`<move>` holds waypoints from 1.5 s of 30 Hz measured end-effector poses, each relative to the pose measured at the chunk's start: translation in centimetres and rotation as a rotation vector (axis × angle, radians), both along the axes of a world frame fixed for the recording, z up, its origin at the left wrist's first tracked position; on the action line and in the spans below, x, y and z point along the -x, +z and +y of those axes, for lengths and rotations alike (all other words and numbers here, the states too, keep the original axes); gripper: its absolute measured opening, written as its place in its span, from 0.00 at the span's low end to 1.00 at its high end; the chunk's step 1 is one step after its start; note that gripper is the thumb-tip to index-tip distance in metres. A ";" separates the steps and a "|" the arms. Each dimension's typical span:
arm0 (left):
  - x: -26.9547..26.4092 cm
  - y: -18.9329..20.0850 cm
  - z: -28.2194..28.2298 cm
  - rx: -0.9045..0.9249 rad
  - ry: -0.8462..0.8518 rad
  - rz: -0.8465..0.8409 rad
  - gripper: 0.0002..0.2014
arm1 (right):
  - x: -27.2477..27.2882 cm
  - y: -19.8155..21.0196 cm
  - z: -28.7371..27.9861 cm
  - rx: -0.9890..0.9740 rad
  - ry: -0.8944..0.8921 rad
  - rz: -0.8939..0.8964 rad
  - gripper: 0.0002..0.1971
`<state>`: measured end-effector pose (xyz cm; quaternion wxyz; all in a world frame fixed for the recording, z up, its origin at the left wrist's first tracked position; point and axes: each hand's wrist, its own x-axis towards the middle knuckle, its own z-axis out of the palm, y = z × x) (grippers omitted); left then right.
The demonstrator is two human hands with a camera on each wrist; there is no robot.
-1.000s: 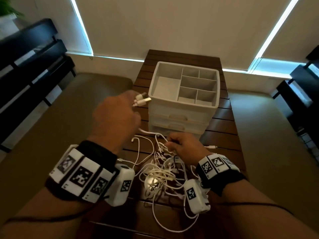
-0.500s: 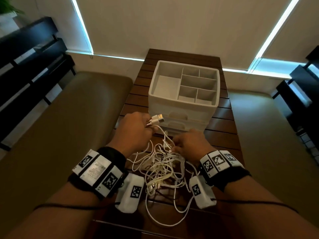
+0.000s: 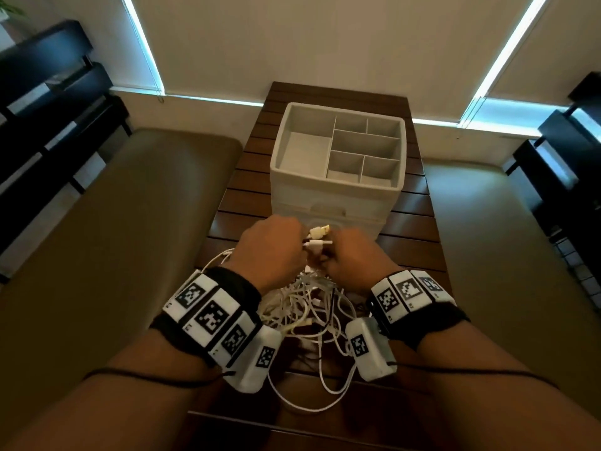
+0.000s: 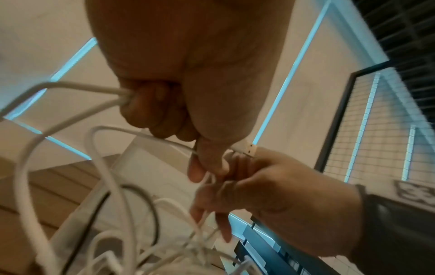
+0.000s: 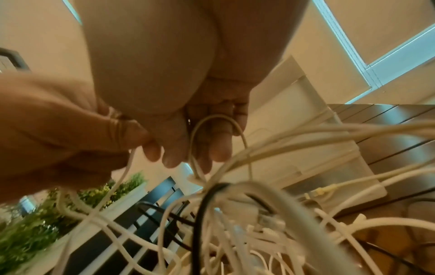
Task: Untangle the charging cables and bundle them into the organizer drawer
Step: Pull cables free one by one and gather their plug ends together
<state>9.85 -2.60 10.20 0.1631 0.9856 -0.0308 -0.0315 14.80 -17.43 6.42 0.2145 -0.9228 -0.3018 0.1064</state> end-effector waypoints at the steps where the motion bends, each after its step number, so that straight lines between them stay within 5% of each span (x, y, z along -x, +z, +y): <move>1: -0.1 -0.2 0.2 0.034 0.004 0.007 0.08 | -0.1 0.3 -0.3 -0.046 -0.037 0.040 0.09; 7: -0.6 1.2 0.8 0.212 0.019 -0.167 0.10 | 0.2 0.3 -1.4 -0.044 -0.073 0.348 0.04; 12: -0.7 4.2 3.3 0.363 0.170 -0.278 0.09 | 0.4 -1.4 -2.9 0.073 -0.058 0.315 0.11; 16: -0.9 5.4 5.5 0.105 0.225 -0.120 0.09 | 0.4 -1.4 -3.6 -0.288 -0.251 0.373 0.02; 19: -0.7 5.4 6.7 -0.041 0.295 -0.138 0.08 | -0.3 -0.5 -4.0 -0.359 -0.284 0.253 0.01; 24: 0.3 7.0 6.3 0.071 0.291 -0.138 0.10 | 0.5 0.3 -3.5 -0.347 -0.232 0.279 0.05; 27: 1.0 6.2 3.9 0.217 0.224 0.091 0.13 | 1.7 0.8 -2.0 -0.340 -0.121 0.329 0.07; 33: 1.6 3.9 3.1 0.043 0.189 0.233 0.11 | 1.7 2.3 -0.8 -0.519 -0.143 0.434 0.06; 39: 2.5 7.5 5.4 0.087 0.265 0.188 0.14 | 2.4 1.3 0.3 -0.349 -0.032 0.517 0.03; 43: 2.5 6.0 5.6 0.062 0.251 0.289 0.17 | 3.6 -1.2 2.8 -0.031 0.256 0.495 0.06; 45: 2.3 4.1 6.0 0.070 0.250 0.349 0.17 | 2.4 -2.0 2.8 -0.023 0.154 0.406 0.06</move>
